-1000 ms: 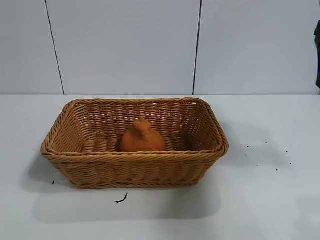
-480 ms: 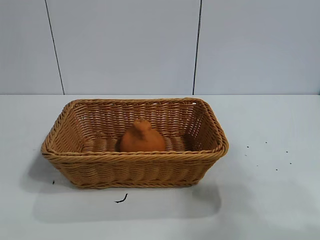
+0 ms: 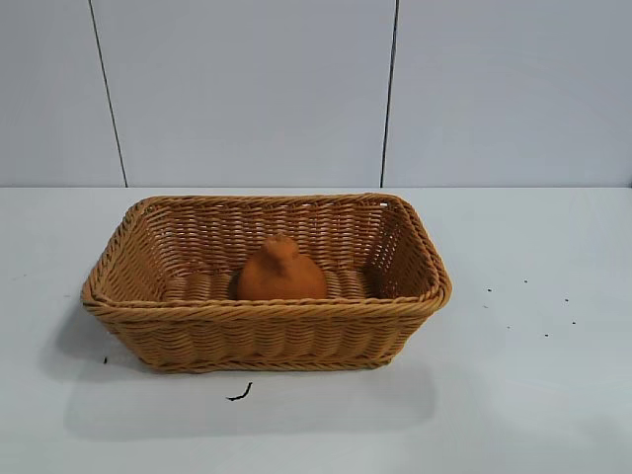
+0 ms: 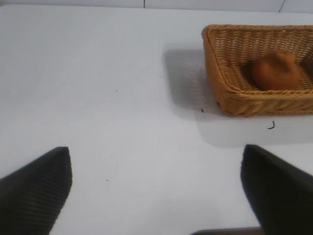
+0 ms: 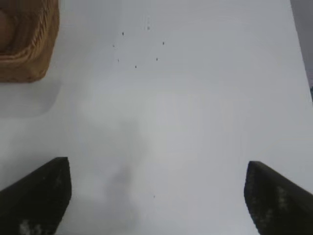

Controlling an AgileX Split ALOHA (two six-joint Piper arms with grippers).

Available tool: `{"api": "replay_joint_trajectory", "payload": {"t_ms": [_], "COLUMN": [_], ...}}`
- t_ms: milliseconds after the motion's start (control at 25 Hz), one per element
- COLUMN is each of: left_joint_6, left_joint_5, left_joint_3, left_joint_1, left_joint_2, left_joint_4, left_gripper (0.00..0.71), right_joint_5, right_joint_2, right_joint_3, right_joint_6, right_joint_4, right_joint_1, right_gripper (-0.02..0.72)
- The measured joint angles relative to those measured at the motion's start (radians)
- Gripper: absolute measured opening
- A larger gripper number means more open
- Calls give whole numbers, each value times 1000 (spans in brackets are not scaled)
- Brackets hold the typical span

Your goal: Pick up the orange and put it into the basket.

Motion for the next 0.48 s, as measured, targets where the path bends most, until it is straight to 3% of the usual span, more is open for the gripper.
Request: {"api": "replay_joint_trajectory", "payload": {"t_ms": [480], "left_joint_6": [0], "left_joint_5": [0], "left_joint_3": [0], "left_joint_1": [0], "left_joint_2": [0], "left_joint_4": [0], "left_gripper": [673], "right_joint_5": [-3], "right_joint_2": [-228], "right_joint_3": [1], "right_joint_6": [-1], "right_joint_4": [3], "right_joint_1": [90], "right_gripper": [696]}}
